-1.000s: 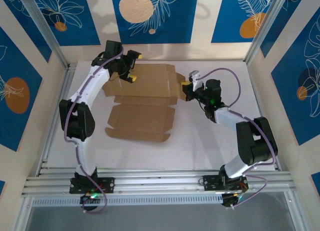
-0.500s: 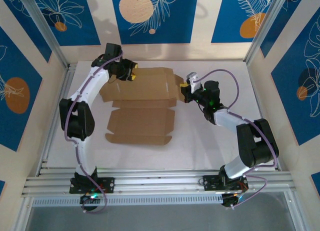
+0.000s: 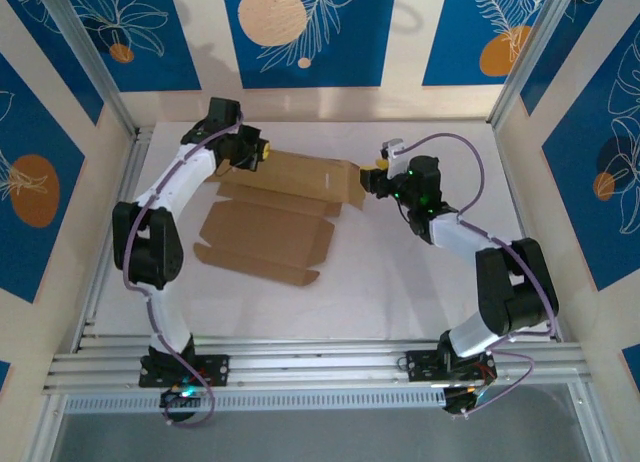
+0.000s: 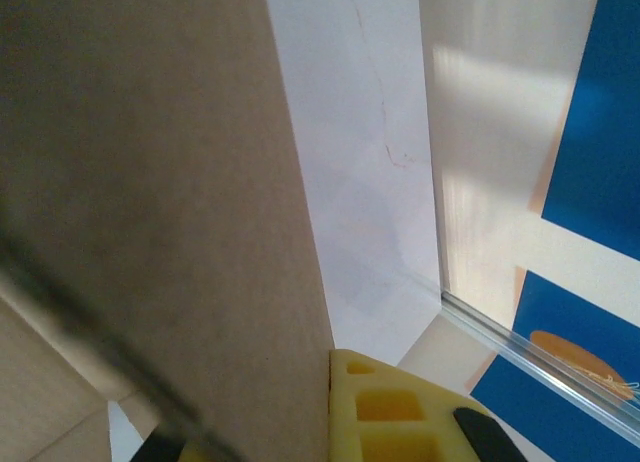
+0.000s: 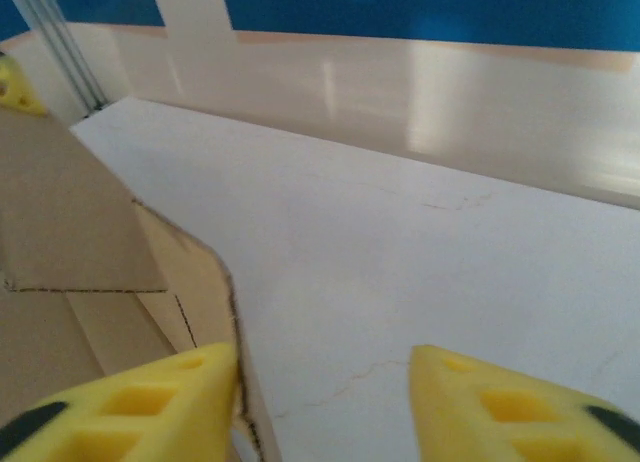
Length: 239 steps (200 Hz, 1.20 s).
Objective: Fold the paper box
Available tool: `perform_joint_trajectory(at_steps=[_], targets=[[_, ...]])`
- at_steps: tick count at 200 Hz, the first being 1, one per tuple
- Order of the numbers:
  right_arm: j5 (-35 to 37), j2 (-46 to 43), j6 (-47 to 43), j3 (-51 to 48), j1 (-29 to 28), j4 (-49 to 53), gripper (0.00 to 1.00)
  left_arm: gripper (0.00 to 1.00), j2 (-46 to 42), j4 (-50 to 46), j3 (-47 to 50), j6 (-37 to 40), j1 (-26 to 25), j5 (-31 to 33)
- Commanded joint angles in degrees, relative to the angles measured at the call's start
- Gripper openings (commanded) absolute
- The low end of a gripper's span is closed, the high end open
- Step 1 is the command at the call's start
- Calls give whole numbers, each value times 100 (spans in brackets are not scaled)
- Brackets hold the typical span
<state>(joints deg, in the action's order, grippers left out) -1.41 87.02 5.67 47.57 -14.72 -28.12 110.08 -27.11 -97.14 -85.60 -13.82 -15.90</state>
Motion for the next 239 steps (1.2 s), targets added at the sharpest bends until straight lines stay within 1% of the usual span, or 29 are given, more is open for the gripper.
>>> perform_joint_trajectory(at_steps=[1, 11, 23, 41, 52, 59, 69, 81, 93, 97, 104, 115, 123, 132, 142, 160, 177, 191, 203, 217, 239], targets=[[299, -568, 767, -90, -39, 140, 57, 0, -429, 621, 518, -172, 65, 254], [201, -783, 923, -91, -64, 268, 58, 0, -511, 964, 799, -213, 60, 231], [-4, -999, 1159, 68, -74, 674, 57, 0, -612, 1389, 1135, -237, 64, 220], [-240, -1182, 1790, 609, -89, 1760, 56, 0, -745, 2168, 1596, -207, 64, 186], [-298, -1208, 2147, 1003, -144, 2543, 53, 0, -808, 2610, 1804, -125, 64, 148], [-334, -1189, 2297, 1247, -208, 3138, 51, 0, -859, 2851, 1944, -76, 64, 124], [-382, -1137, 2422, 1460, -342, 3625, 47, 0, -920, 3189, 2135, -30, 58, 92], [-417, -1122, 2508, 1459, -559, 3837, 42, 0, -976, 3630, 2353, 31, 55, 40], [-367, -1078, 2768, 1437, -703, 4044, 32, 0, -1016, 3925, 2526, 125, 52, -13], [-394, -1044, 2905, 1466, -712, 4138, 28, 0, -1021, 4019, 2580, 168, 49, -25], [-529, -931, 3108, 1541, -693, 4339, 23, 0, -1036, 4176, 2664, 245, 40, -57], [-622, -804, 3424, 1638, -654, 4619, 19, 0, -1067, 4412, 2821, 353, 36, -96], [-846, -767, 3698, 1622, -574, 4620, 17, 0, -1096, 4601, 2940, 466, 38, -135], [-1241, -715, 3946, 1562, -482, 4439, 17, 0, -1140, 4807, 3073, 607, 29, -165], [-1460, -628, 4161, 1606, -458, 4364, 19, 0, -1196, 4944, 3206, 756, 8, -182], [-1746, -379, 4326, 1902, -543, 4454, 30, 0, -1303, 5094, 3430, 1066, -47, -207], [-1729, -140, 4408, 2216, -671, 4648, 40, 0, -1389, 5216, 3729, 1163, -94, -163], [-1686, -1, 4713, 2248, -714, 4598, 45, 0, -1418, 5369, 3979, 1103, -111, -68], [-1665, 66, 5095, 2180, -727, 4459, 47, 0, -1403, 5662, 4218, 1020, -124, 5], [-1546, 104, 5457, 2088, -794, 4249, 47, 0, -1362, 5756, 4326, 908, -128, 13], [-984, 210, 5372, 2355, -1014, 4610, 49, 0, -1378, 5744, 4388, 893, -160, 51]])
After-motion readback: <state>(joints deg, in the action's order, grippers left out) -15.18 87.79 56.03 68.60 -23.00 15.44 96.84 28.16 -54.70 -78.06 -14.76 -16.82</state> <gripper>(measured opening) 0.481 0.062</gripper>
